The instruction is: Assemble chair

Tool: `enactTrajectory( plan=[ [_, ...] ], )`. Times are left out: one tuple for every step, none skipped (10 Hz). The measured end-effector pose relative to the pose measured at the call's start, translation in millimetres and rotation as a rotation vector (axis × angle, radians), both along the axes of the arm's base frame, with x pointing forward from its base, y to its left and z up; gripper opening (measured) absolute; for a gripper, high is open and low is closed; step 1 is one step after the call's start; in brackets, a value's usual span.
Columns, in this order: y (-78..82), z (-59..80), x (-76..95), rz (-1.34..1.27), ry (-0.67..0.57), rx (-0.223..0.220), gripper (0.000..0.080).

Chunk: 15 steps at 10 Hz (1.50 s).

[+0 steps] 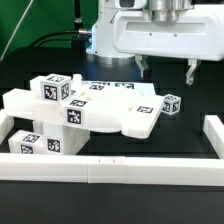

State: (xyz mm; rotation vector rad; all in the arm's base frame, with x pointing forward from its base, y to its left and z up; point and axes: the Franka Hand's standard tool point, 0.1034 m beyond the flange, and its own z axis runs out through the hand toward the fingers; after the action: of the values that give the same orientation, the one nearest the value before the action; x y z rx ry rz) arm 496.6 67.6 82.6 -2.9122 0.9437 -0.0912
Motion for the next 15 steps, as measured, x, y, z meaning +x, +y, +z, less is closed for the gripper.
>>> enactTrajectory(
  plan=[
    [-0.2,1.7,2.5,0.006,-0.002,0.0,0.0649],
    [-0.4,1.6,2.8,0.006,-0.004,0.0,0.0649],
    [-0.4,1.2,2.6,0.006,-0.003,-0.001,0.0649],
    [-0.4,1.0,2.6,0.006,-0.002,-0.001,0.0649],
    [0.3,0.4,1.2,-0.009,0.0,0.001,0.0649],
    [6.5,-4.1,-11.7,-0.102,0.024,0.008,0.0649],
    [12.2,-10.3,-26.8,-0.132,0.036,0.013,0.0649],
    [19.5,-17.5,-37.2,-0.148,0.032,0.003,0.0649],
    [28.0,-26.6,-46.1,-0.148,0.018,-0.012,0.0649],
    [33.3,-36.5,-52.3,-0.14,0.017,-0.029,0.0649],
    [32.6,-44.2,-55.1,-0.132,0.009,-0.045,0.0649],
    [31.6,-50.5,-57.9,-0.126,0.012,-0.055,0.0649],
    [29.8,-54.1,-58.5,-0.124,0.009,-0.062,0.0649],
    [27.7,-57.4,-59.4,-0.12,0.01,-0.068,0.0649],
    [25.4,-60.4,-60.1,-0.113,0.012,-0.074,0.0649]
  ],
)
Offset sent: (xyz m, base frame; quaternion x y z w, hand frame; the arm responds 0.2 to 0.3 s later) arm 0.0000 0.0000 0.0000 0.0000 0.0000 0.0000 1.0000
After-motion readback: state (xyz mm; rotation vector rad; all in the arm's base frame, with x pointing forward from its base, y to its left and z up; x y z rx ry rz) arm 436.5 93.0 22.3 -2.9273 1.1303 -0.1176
